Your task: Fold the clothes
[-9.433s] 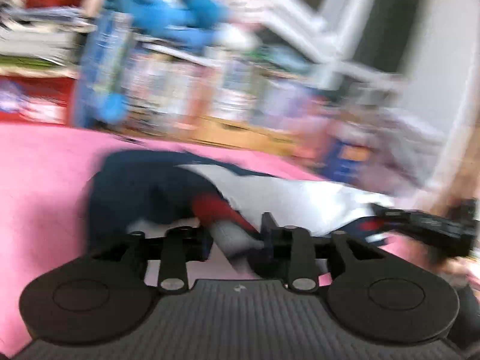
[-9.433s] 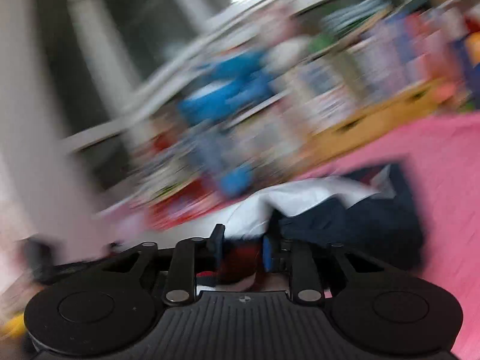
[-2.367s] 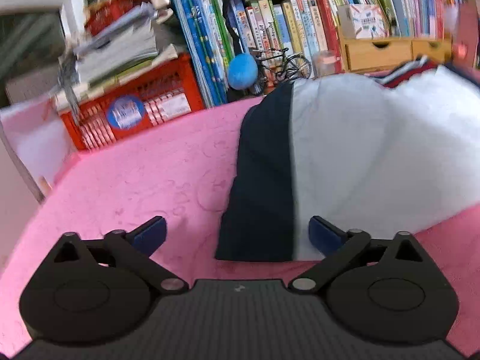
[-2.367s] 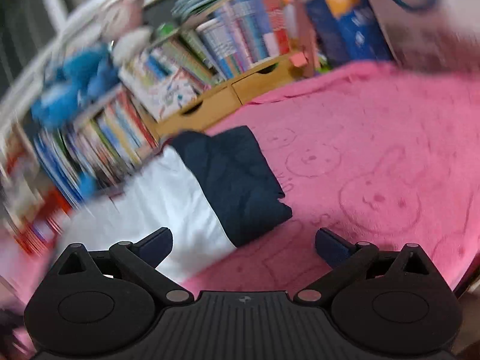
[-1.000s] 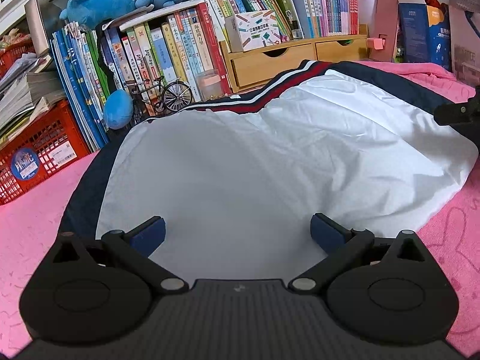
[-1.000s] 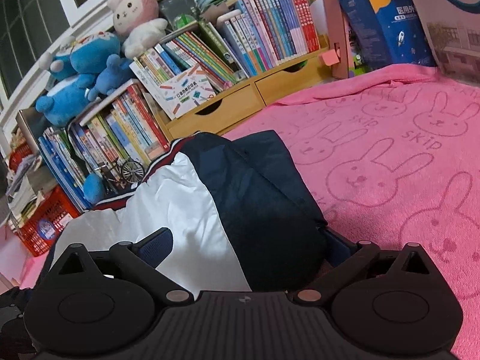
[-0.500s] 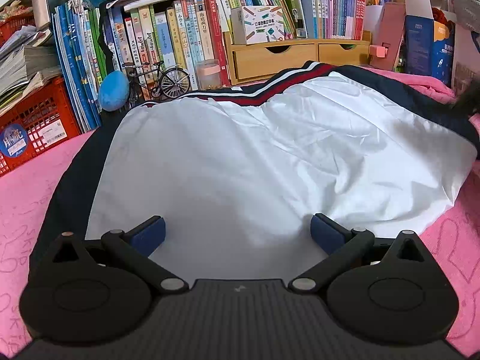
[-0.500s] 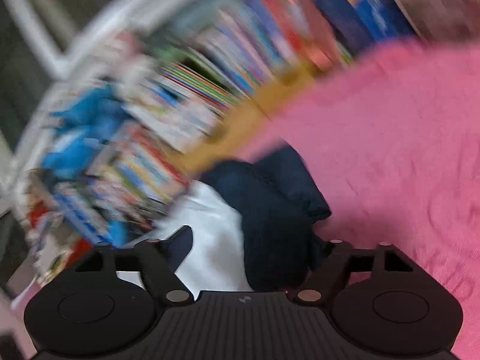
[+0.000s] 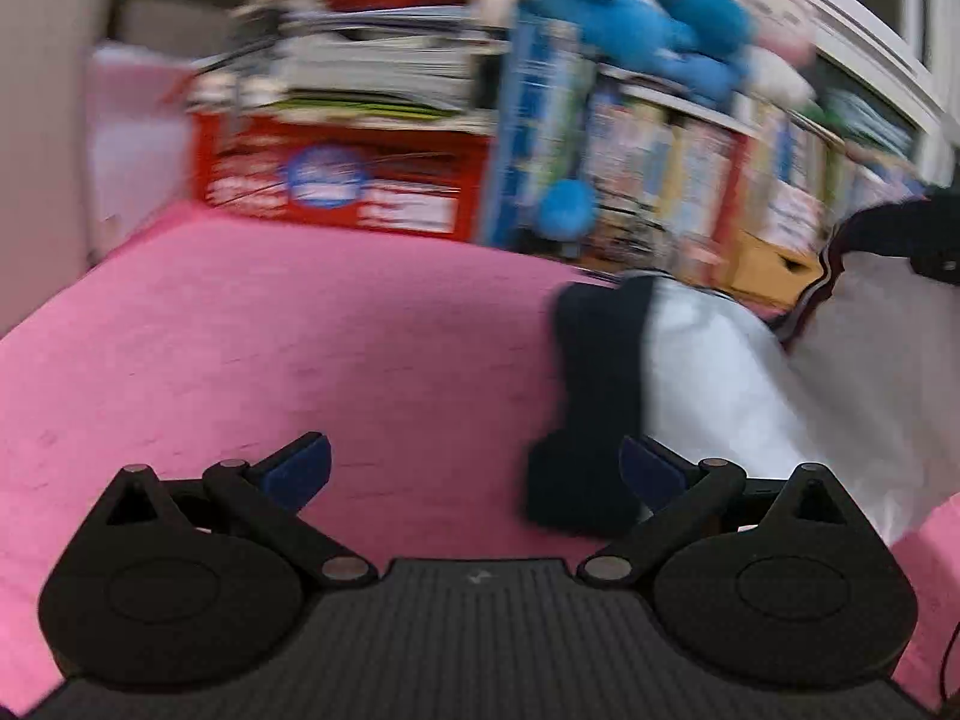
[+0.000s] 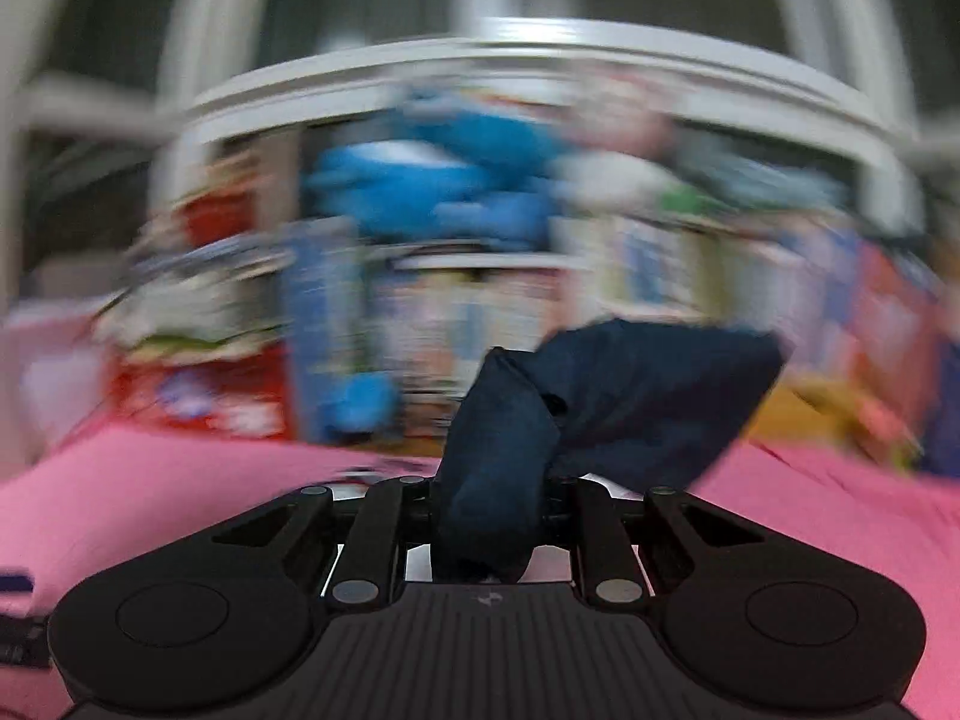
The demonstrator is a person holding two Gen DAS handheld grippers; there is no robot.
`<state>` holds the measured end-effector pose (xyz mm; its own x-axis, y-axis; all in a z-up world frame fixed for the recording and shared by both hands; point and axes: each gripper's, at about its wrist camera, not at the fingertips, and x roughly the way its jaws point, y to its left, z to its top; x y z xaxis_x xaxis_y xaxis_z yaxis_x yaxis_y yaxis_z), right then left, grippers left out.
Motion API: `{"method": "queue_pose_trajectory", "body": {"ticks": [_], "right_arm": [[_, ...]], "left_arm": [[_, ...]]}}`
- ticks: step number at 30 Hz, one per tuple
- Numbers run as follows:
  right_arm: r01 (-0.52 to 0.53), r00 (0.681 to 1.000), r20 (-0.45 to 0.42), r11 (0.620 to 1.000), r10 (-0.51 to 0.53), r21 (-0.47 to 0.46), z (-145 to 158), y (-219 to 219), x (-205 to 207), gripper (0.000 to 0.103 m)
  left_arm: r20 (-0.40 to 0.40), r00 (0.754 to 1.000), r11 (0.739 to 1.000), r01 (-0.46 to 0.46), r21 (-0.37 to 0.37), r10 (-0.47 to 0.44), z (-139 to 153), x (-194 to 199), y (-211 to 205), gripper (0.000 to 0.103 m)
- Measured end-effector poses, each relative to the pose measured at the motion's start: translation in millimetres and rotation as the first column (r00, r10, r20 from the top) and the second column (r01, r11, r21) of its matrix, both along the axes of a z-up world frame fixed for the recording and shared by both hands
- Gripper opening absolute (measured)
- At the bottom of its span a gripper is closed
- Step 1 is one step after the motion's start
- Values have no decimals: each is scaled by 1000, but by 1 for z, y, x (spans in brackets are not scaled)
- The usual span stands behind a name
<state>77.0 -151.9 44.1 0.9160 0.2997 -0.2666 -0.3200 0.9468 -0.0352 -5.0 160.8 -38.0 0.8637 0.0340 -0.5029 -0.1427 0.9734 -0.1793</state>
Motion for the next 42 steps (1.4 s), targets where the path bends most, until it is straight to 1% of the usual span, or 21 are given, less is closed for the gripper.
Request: {"method": "queue_pose_trajectory", "body": {"ticks": [3, 6, 8, 10, 11, 13, 14, 15, 16, 18, 21, 24, 26, 29, 30, 32, 35, 37, 38, 40, 42], "right_arm": [[-147, 989, -14, 981, 146, -128, -21, 84, 7, 19], [-267, 963, -94, 930, 251, -252, -58, 146, 2, 18], [-284, 958, -137, 907, 253, -310, -83, 165, -1, 20], [-281, 959, -131, 897, 251, -340, -90, 167, -5, 26], [-280, 960, -126, 892, 250, -354, -94, 168, -7, 31], [-307, 952, -115, 882, 284, -359, -90, 162, -15, 50], [-323, 946, -109, 880, 304, -350, -87, 158, -20, 65], [-339, 941, -104, 877, 324, -340, -83, 153, -25, 74], [-340, 940, -97, 878, 327, -336, -81, 147, -30, 74], [-330, 943, -87, 883, 320, -333, -77, 136, -37, 82], [-270, 963, -74, 899, 261, -345, -76, 111, -52, 83], [-189, 982, -71, 909, 175, -372, -80, 87, -55, 83], [-135, 990, -83, 912, 111, -388, -87, 70, -54, 83], [-78, 993, -115, 918, 36, -390, -100, 50, -52, 83], [-66, 993, -119, 921, 22, -383, -102, 47, -51, 83], [-39, 994, -106, 927, -1, -372, -104, 42, -50, 83], [23, 998, -51, 923, -46, -383, -106, 39, -50, 83], [59, 997, -26, 913, -76, -404, -110, 38, -48, 83], [74, 996, -21, 903, -92, -422, -114, 39, -45, 81], [90, 994, -21, 890, -111, -448, -122, 42, -39, 79], [79, 991, -66, 896, -120, -437, -124, 47, -27, 60]], "left_arm": [[-5, 999, 999, -45, -26, 45, -6, -10, 21, 103], [-43, 997, 997, -65, -29, 64, -17, -8, 29, 103], [-62, 995, 997, -77, -17, 76, -22, -8, 30, 103], [-65, 995, 997, -78, -3, 78, -26, -6, 29, 103], [-66, 995, 997, -78, 5, 79, -28, -5, 28, 103], [-66, 995, 997, -78, 29, 80, -31, -5, 26, 103], [-61, 995, 997, -76, 25, 77, -31, -5, 26, 103], [-56, 996, 997, -74, 20, 75, -31, -5, 26, 103], [-47, 997, 998, -68, 10, 68, -30, -6, 26, 103], [-25, 998, 999, -52, -15, 52, -27, -5, 26, 103], [11, 1000, 999, -26, -26, 26, -18, -6, 19, 103], [70, 996, 996, 51, -76, -46, -3, -11, 10, 103], [128, 983, 979, 150, -138, -133, 7, -13, 2, 103], [189, 956, 961, 251, -117, -227, 19, -4, -23, 103], [180, 958, 970, 238, -57, -225, 20, 4, -35, 103], [108, 982, 984, 144, 104, -155, 13, 25, -57, 103], [-23, 999, 963, 36, 266, -31, -12, 51, -65, 103], [-73, 997, 959, 27, 282, -7, -26, 55, -59, 103], [-89, 996, 964, 27, 265, -4, -28, 55, -56, 103], [-93, 996, 967, 19, 255, 5, -30, 53, -51, 103], [-105, 994, 965, 20, 260, 8, -32, 53, -50, 103]]}}
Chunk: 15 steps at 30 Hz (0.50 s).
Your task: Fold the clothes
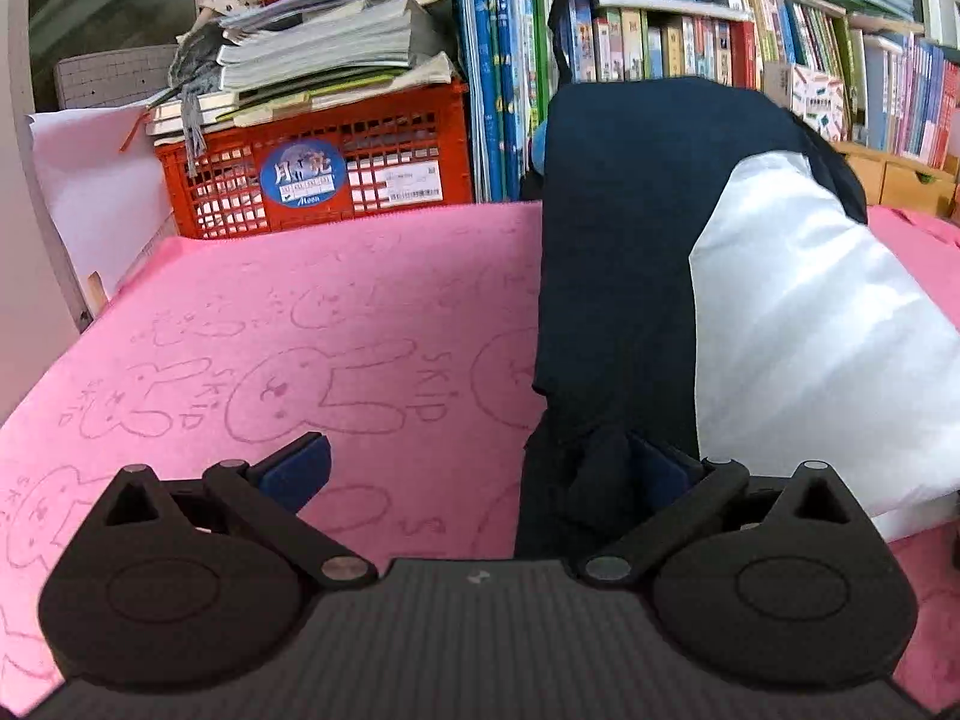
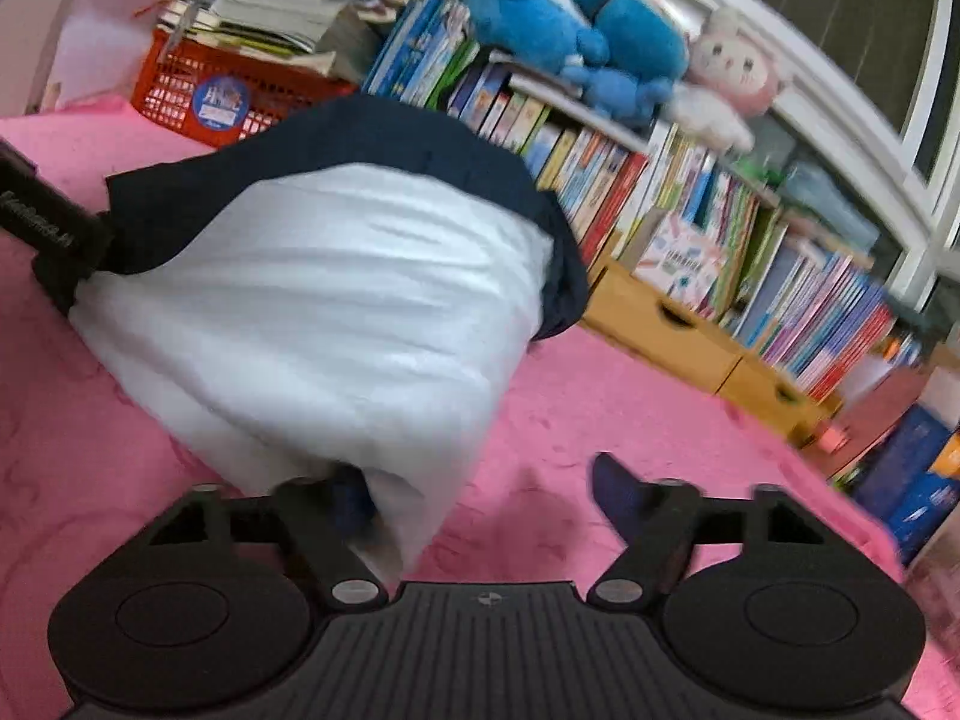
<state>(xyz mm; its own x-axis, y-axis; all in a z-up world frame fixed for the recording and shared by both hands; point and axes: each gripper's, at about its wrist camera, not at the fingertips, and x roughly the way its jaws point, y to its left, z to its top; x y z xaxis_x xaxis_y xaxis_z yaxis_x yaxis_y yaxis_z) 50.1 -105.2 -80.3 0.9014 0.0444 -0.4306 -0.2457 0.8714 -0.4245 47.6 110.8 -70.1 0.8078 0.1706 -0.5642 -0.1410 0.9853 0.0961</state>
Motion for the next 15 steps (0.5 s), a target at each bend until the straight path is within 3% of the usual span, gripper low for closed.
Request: {"method": "queue_pose_trajectory", "body": {"ticks": [1, 2, 3, 5, 10, 15], "right_arm": [[-10, 1000, -11, 1000, 10, 16, 2, 1, 3, 54], [-30, 998, -45, 998, 33, 52, 4, 2, 8, 35], [-50, 995, -81, 995, 57, 89, 5, 2, 13, 27], [-50, 996, -64, 997, 54, 60, 7, 3, 13, 20], [-20, 998, 66, 998, 24, -64, 13, -11, -8, 17], [14, 998, 69, 998, -9, -66, 20, -45, -28, 16]], "left_arm": [[-5, 1000, 1000, 0, 7, 0, -1, 0, -1, 103], [-5, 1000, 1000, 0, 13, 0, -1, -2, -2, 103], [-5, 1000, 1000, 0, 19, 0, -2, -3, -3, 103], [-6, 1000, 1000, 3, 27, -3, -1, -6, -5, 103], [-3, 998, 998, 65, 2, -65, 7, -16, -18, 103], [4, 988, 988, 154, 4, -154, 11, -39, -42, 103]]}}
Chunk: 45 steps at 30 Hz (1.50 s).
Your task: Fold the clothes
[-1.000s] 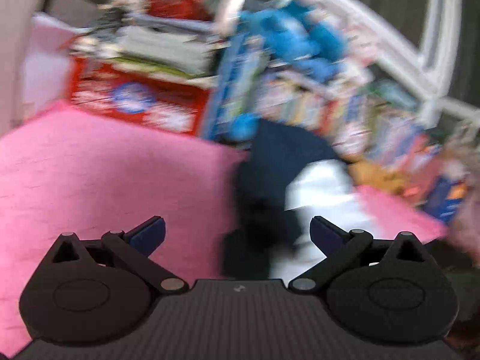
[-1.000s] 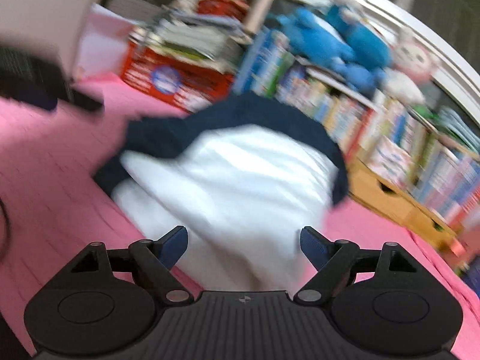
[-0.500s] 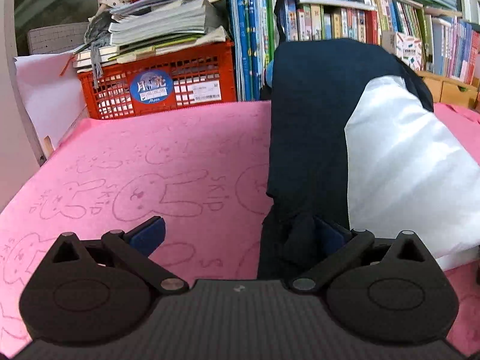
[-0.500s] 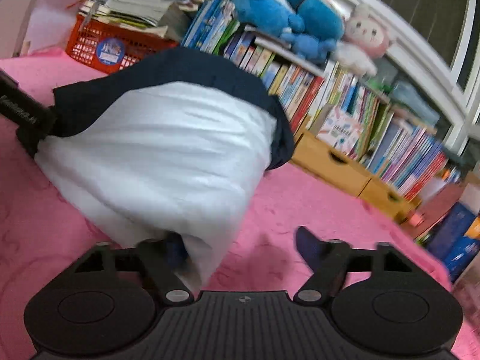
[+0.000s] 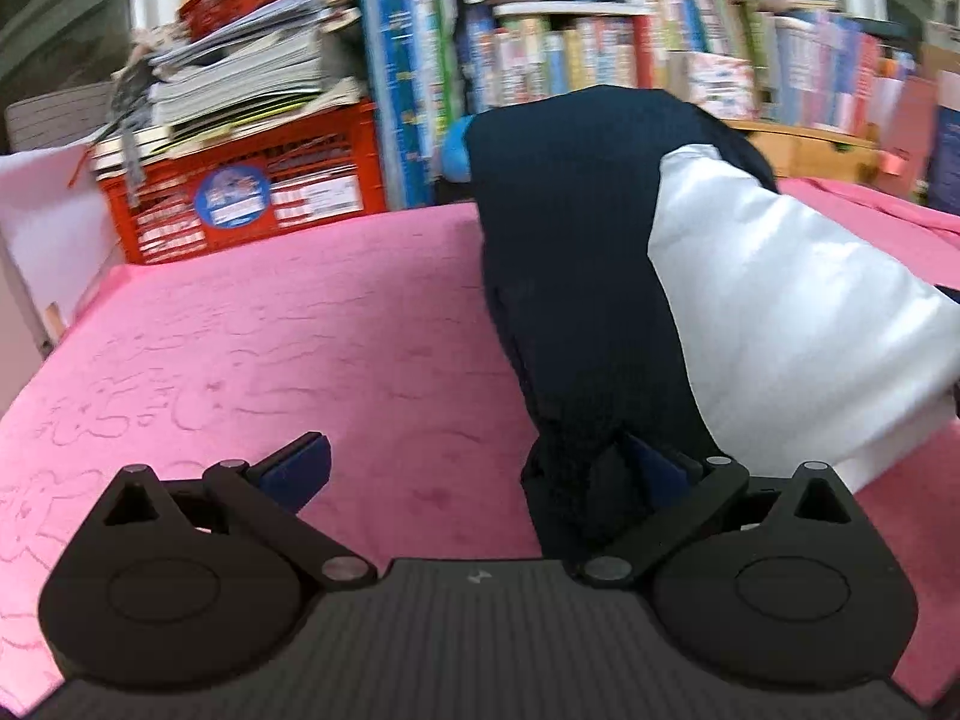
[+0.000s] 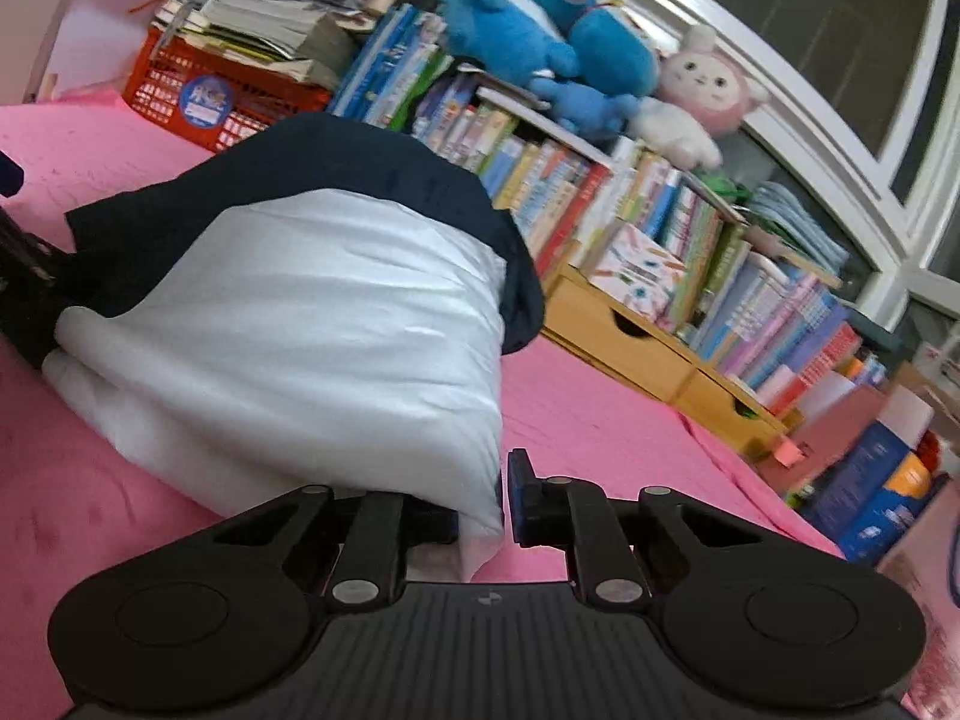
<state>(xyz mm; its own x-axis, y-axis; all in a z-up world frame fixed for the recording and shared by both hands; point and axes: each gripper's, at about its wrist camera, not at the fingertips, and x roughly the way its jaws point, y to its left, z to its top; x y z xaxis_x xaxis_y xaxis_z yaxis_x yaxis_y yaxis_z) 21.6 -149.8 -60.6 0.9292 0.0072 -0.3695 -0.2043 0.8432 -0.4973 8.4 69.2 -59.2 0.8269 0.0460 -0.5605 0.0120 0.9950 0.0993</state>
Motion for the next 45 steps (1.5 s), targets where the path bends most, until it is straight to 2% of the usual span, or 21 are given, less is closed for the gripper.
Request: {"method": "queue_pose_trajectory", "body": {"ticks": [3, 6, 10, 13, 16, 19, 22, 25, 28, 30, 32, 34, 36, 38, 39, 41, 45], "right_arm": [[21, 1000, -6, 1000, -21, 18, 5, -20, -23, 16], [18, 999, -30, 999, -17, 41, 11, -36, -48, 16], [17, 993, -120, 997, -8, 75, -1, -49, -72, 17], [-23, 990, -140, 996, 36, 90, -13, -54, -86, 22], [-93, 981, -152, 977, 123, 192, -4, -63, -96, 30], [-117, 974, -156, 952, 166, 284, 3, -69, -95, 30], [-129, 971, -154, 947, 180, 294, 4, -64, -96, 30], [-158, 966, -156, 949, 205, 272, 3, -63, -100, 32], [-192, 947, -187, 928, 260, 319, 8, -83, -102, 39], [-195, 925, -222, 889, 307, 415, 14, -108, -101, 39], [-161, 912, -241, 829, 333, 535, 21, -134, -97, 39], [-107, 911, -240, 753, 336, 649, 26, -159, -90, 39], [-29, 929, -232, 683, 288, 730, 31, -176, -75, 39], [69, 938, -250, 580, 238, 812, 32, -188, -47, 40], [115, 936, -270, 528, 226, 841, 30, -191, -30, 40], [193, 928, -314, 463, 199, 865, 23, -191, 6, 40], [291, 915, -374, 395, 152, 872, 5, -186, 77, 35]], "left_arm": [[9, 999, 999, 36, -12, -36, 5, -16, -6, 103], [15, 999, 999, 37, 16, -37, 7, -29, -8, 103], [-18, 996, 984, -80, 162, 84, -5, -28, -4, 103], [-12, 993, 988, -115, 107, 117, 3, -32, 13, 103], [72, 991, 994, -113, 3, 113, 34, -39, 21, 103], [176, 984, 995, 13, -101, 5, 66, -45, 4, 103], [225, 964, 978, 170, -125, -139, 75, -43, -35, 103], [198, 950, 966, 254, -47, -241, 61, -33, -82, 103], [145, 953, 963, 260, 67, -267, 35, -25, -109, 103], [89, 962, 962, 246, 118, -257, 14, -18, -115, 103], [58, 965, 961, 247, 124, -256, -1, -17, -115, 103], [48, 965, 961, 249, 118, -256, -10, -17, -110, 103], [53, 963, 960, 256, 115, -264, -14, -19, -106, 103], [61, 961, 958, 262, 113, -270, -17, -21, -103, 103], [64, 961, 959, 263, 110, -271, -18, -21, -102, 103], [68, 960, 960, 265, 96, -272, -19, -22, -102, 103], [85, 955, 958, 279, 59, -283, -23, -23, -96, 103]]}}
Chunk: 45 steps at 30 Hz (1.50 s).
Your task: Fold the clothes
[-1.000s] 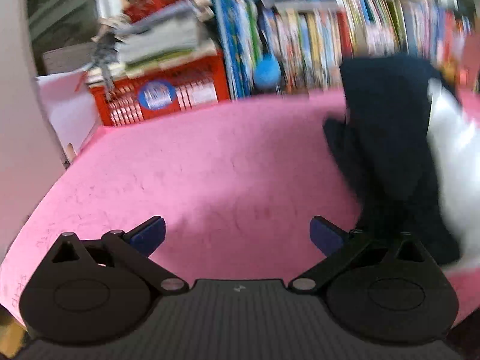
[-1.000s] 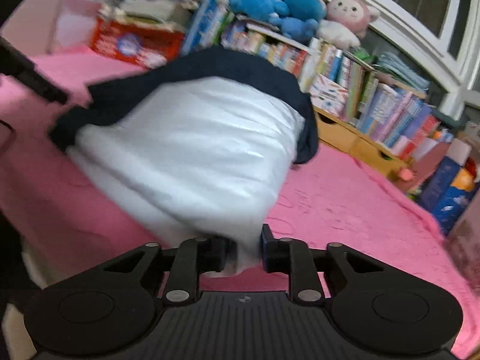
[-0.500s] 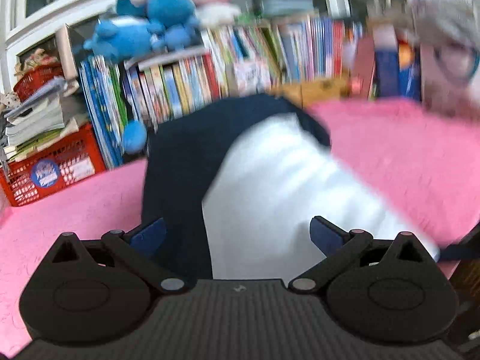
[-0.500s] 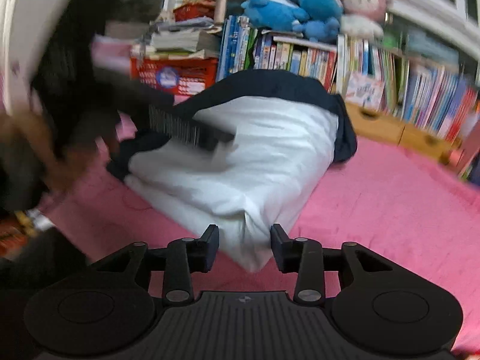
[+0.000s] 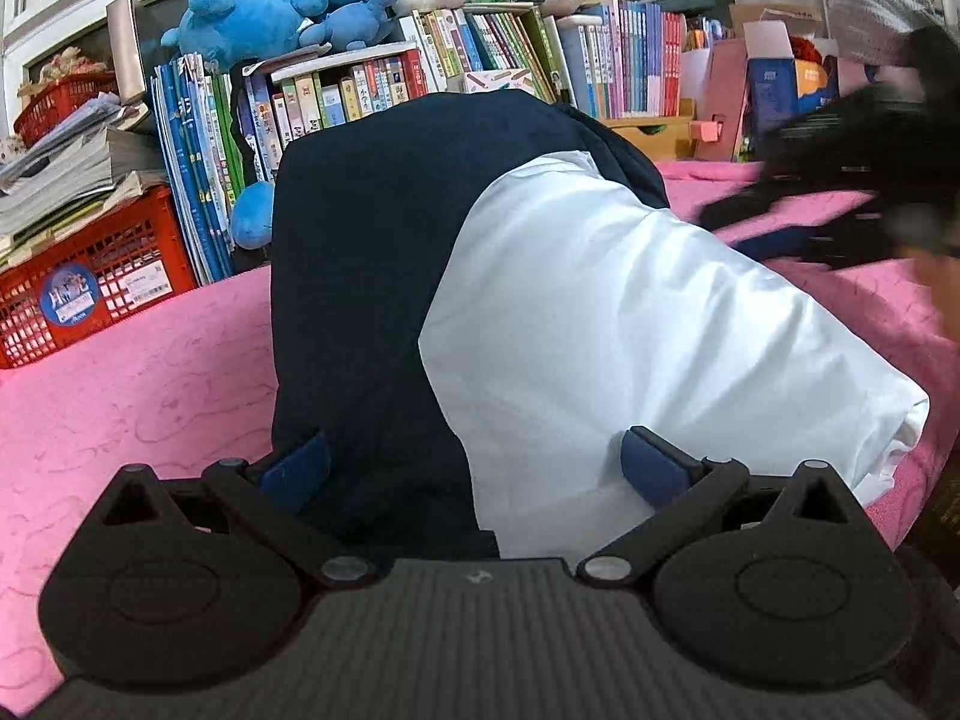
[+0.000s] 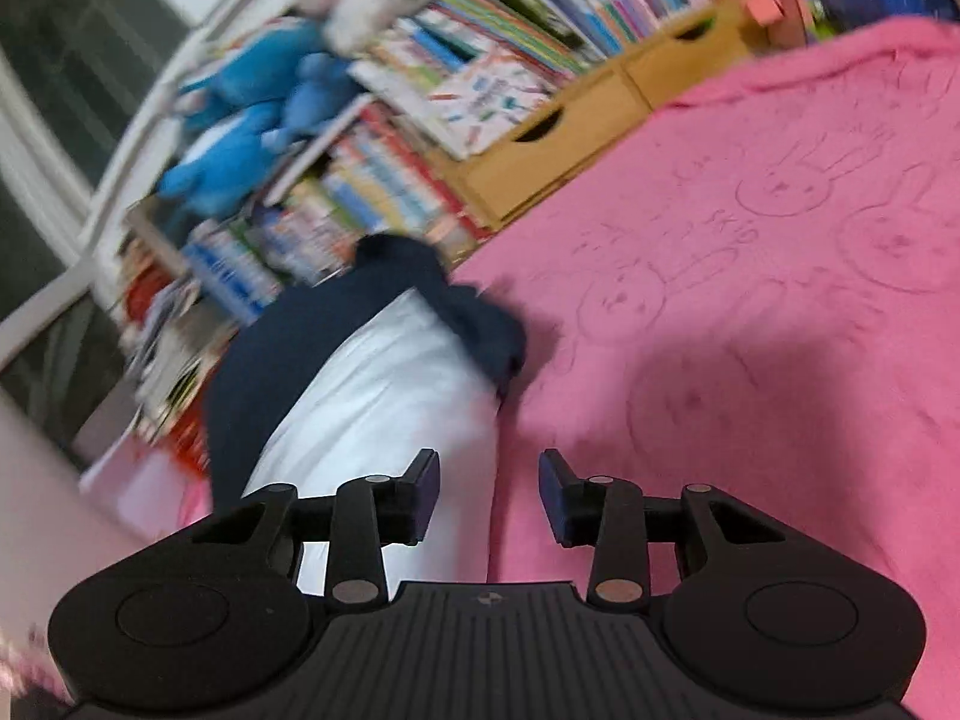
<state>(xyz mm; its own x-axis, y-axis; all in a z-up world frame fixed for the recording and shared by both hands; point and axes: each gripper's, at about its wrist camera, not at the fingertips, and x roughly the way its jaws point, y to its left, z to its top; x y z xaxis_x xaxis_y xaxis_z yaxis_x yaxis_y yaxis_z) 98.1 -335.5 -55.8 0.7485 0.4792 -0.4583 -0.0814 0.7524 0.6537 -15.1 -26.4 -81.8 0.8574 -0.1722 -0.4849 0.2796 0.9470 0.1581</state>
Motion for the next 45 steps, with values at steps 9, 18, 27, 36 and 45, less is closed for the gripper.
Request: {"method": "queue_pose_trajectory", "body": {"ticks": [9, 18, 27, 36, 45], "right_arm": [[120, 992, -56, 992, -117, 46, -7, 4, 111, 25], [267, 957, 81, 954, -280, 138, 23, -20, 152, 21], [-77, 974, -201, 988, 103, 132, -23, 11, 110, 39], [-16, 995, -96, 970, 40, 242, -32, 17, 168, 23], [49, 992, -123, 940, -7, 339, -44, -22, 188, 58]], "left_arm": [[-29, 999, 999, 17, -39, -18, 2, 3, 4, 103], [-44, 998, 997, 34, -62, -37, 3, 5, 7, 103], [-45, 998, 996, 38, -78, -42, 5, 5, 7, 103], [-58, 997, 996, 48, -76, -52, 7, 6, 6, 103], [-64, 996, 995, 53, -83, -58, 7, 7, 9, 103]]}}
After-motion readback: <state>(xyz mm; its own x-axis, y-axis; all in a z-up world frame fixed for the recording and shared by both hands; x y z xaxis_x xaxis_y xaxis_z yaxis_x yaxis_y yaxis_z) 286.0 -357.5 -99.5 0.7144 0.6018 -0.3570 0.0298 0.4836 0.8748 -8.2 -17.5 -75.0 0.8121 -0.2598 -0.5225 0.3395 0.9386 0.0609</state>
